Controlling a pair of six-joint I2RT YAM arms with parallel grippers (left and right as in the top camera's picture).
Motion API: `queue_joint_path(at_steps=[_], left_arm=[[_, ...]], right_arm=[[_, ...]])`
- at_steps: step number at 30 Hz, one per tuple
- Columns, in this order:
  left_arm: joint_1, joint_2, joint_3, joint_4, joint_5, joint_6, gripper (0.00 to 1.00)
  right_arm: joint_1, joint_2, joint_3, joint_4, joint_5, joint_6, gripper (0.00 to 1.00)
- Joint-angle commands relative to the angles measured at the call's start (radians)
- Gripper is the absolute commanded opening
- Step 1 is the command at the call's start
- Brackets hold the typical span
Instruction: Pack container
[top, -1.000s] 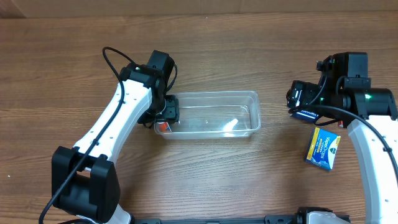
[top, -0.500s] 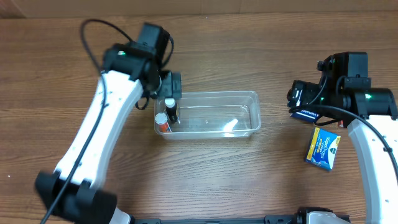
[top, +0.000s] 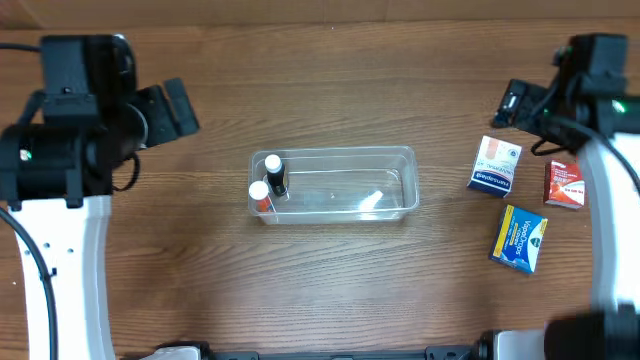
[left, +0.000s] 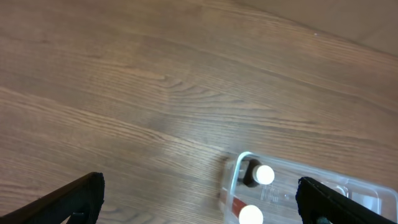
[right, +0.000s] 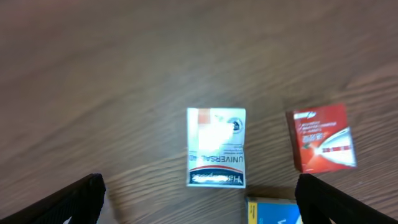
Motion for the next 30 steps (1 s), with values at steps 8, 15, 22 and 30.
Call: queue_joint_path(at_steps=[8, 15, 22, 30], left_arm=[[0.024, 0.083, -0.001, 0.002, 0.078, 0.045, 1.00], [0.024, 0.093, -0.001, 0.003, 0.078, 0.045, 1.00], [0.024, 0.093, -0.001, 0.003, 0.078, 0.045, 1.00], [0.024, 0.093, -0.001, 0.003, 0.078, 0.045, 1.00]], right_arm=[[-0.037, 0.275, -0.002, 0.013, 0.000, 0.012, 1.00], [-0.037, 0.381, -0.003, 0.016, -0.001, 0.011, 1.00], [-0.037, 0.451, -0.004, 0.022, -0.027, 0.000, 1.00], [-0.037, 0.467, -0.010, 0.023, -0.043, -0.015, 0.99]])
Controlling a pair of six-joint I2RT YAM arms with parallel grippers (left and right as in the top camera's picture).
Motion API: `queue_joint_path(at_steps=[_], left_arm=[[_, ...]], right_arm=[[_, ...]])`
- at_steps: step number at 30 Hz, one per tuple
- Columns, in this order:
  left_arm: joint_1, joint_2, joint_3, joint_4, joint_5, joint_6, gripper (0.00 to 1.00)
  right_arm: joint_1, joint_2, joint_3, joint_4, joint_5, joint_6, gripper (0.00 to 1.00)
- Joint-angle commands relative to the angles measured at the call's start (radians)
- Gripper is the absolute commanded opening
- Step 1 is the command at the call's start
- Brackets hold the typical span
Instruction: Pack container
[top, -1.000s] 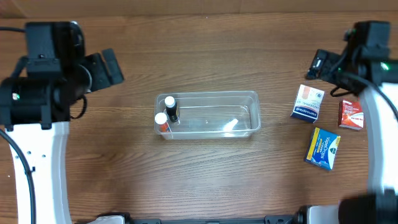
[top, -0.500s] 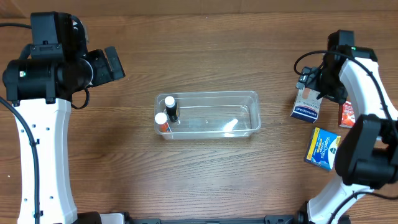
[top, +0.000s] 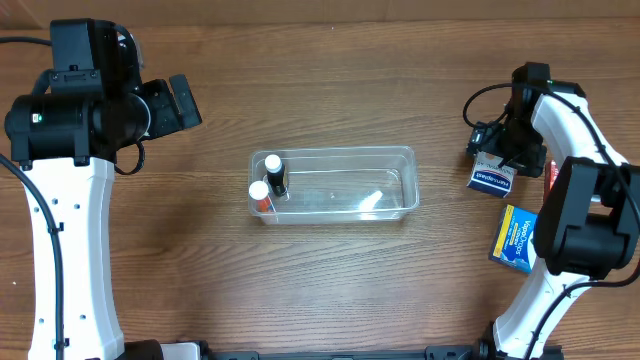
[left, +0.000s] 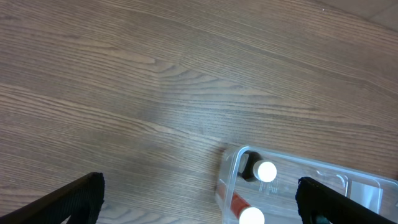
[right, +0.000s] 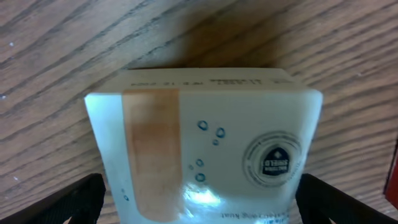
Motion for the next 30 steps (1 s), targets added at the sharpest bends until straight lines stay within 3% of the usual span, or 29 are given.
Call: queue_joint_path(at_steps=[1, 5, 15, 25, 30], left_arm=[[0.003, 0.000, -0.001, 0.003, 0.011, 0.023, 1.00], [0.003, 0.000, -0.001, 0.002, 0.011, 0.023, 1.00], [0.003, 0.000, -0.001, 0.000, 0.011, 0.023, 1.00], [0.003, 0.000, -0.001, -0.001, 0.011, 0.023, 1.00], [0.003, 0.000, -0.001, -0.005, 0.011, 0.034, 1.00]], right_arm=[[-0.003, 0.002, -0.004, -0.004, -0.013, -0.011, 0.97], [-0.003, 0.002, -0.005, -0.014, -0.013, -0.011, 0.87], [-0.003, 0.002, -0.061, 0.027, -0.013, -0.010, 0.85], [-0.003, 0.000, -0.045, 0.023, -0.013, -0.002, 0.63], [0.009, -0.038, 0.021, -0.036, -0.043, 0.020, 0.66]])
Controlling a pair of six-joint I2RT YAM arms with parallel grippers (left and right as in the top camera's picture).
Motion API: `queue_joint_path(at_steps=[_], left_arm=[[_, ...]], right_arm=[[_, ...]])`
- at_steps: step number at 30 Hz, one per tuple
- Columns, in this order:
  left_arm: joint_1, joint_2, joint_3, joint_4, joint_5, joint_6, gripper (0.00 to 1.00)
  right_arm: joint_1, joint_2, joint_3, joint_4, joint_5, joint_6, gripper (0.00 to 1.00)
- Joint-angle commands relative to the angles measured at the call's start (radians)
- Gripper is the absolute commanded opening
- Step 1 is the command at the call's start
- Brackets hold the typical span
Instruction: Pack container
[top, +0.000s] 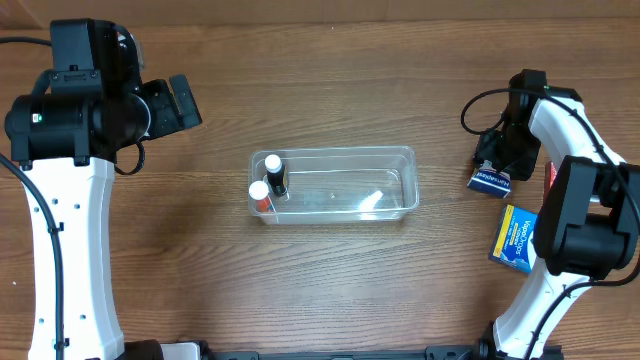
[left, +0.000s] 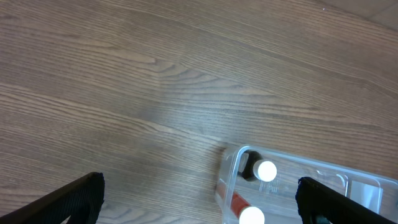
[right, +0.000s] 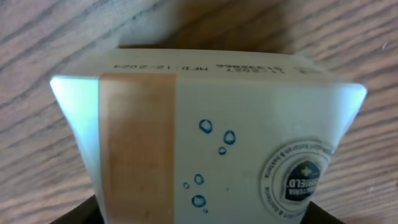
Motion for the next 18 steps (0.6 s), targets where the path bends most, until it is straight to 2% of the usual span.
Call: queue_joint_path(at_steps=[1, 9, 14, 18], left_arm=[[0.003, 0.000, -0.001, -0.003, 0.011, 0.033, 1.00], [0.003, 0.000, -0.001, -0.006, 0.011, 0.033, 1.00], [0.003, 0.000, -0.001, -0.006, 0.010, 0.033, 1.00], [0.003, 0.000, -0.001, -0.006, 0.011, 0.033, 1.00]], right_arm=[[0.013, -0.055, 0.072, -0.034, -0.038, 0.019, 0.66], [0.122, -0.292, 0.157, -0.131, -0.041, 0.015, 0.66], [0.267, -0.462, 0.158, -0.198, -0.040, 0.022, 0.66], [0.399, -0.529, 0.158, -0.225, -0.039, 0.074, 0.67]])
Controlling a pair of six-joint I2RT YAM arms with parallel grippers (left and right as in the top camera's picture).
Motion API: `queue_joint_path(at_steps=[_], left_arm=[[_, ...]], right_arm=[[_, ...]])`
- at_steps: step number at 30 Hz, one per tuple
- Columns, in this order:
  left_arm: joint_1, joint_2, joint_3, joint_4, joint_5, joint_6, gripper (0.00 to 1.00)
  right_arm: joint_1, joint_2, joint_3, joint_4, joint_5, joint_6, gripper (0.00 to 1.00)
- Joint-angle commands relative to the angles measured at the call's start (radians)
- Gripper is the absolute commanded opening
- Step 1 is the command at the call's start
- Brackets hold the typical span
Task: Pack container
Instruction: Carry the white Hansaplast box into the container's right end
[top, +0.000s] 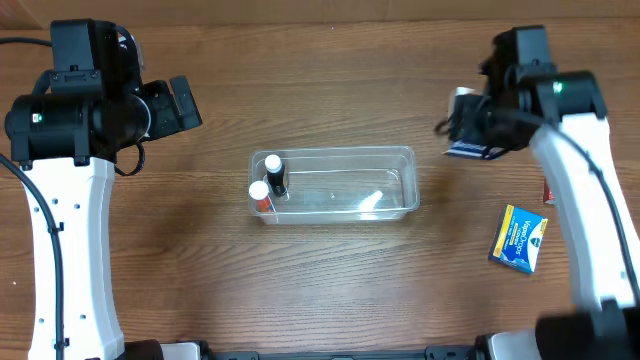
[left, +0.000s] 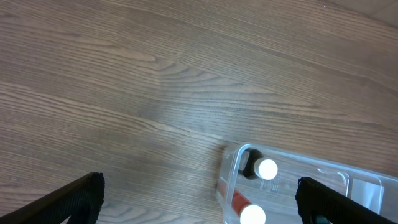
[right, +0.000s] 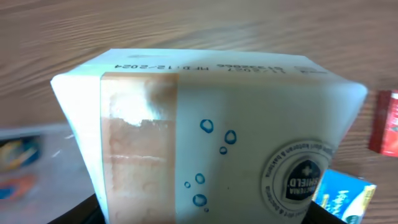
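Note:
The clear plastic container (top: 335, 185) lies at the table's middle, with two white-capped bottles (top: 272, 166) in its left end. My right gripper (top: 470, 128) is shut on the white-and-blue bandage box (top: 466, 148), held off the table just right of the container's right end. In the right wrist view the bandage box (right: 205, 130) fills the frame between my fingers, with the right gripper (right: 205, 214) closed on its sides. My left gripper (top: 178, 106) hangs open at the far left; in the left wrist view that gripper (left: 199, 211) is empty, above the container's left end (left: 233, 180).
A blue box (top: 520, 238) lies on the table at the right, and a red box (top: 548, 190) shows only as a sliver beside my right arm. Both boxes also appear in the right wrist view: red box (right: 385, 121), blue box (right: 348, 193).
My right gripper, shut on the bandage box at its spot on the table at the right, now holds it raised and further left, near the container's right end. The left arm is unchanged.
My right gripper was open above the three boxes. Then it was down around the bandage box, jaws still apart, then shut on it. Now the box is off the table and closer to the container. The left gripper stayed open at the left throughout.

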Motion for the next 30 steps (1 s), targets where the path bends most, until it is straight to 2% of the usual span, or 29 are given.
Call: queue_joint_path(at_steps=[1, 9, 19, 30], left_arm=[[0.003, 0.000, -0.001, -0.001, 0.011, 0.030, 1.00], [0.003, 0.000, -0.001, -0.004, 0.011, 0.030, 1.00], [0.003, 0.000, -0.001, -0.004, 0.011, 0.030, 1.00], [0.003, 0.000, -0.001, -0.005, 0.010, 0.030, 1.00]], right_arm=[[0.109, -0.029, 0.010, -0.008, -0.003, 0.071, 0.67], [0.266, -0.019, -0.121, 0.099, -0.004, 0.170, 0.68], [0.280, -0.019, -0.405, 0.311, -0.005, 0.169, 0.73], [0.280, -0.017, -0.435, 0.348, -0.013, 0.157, 0.73]])
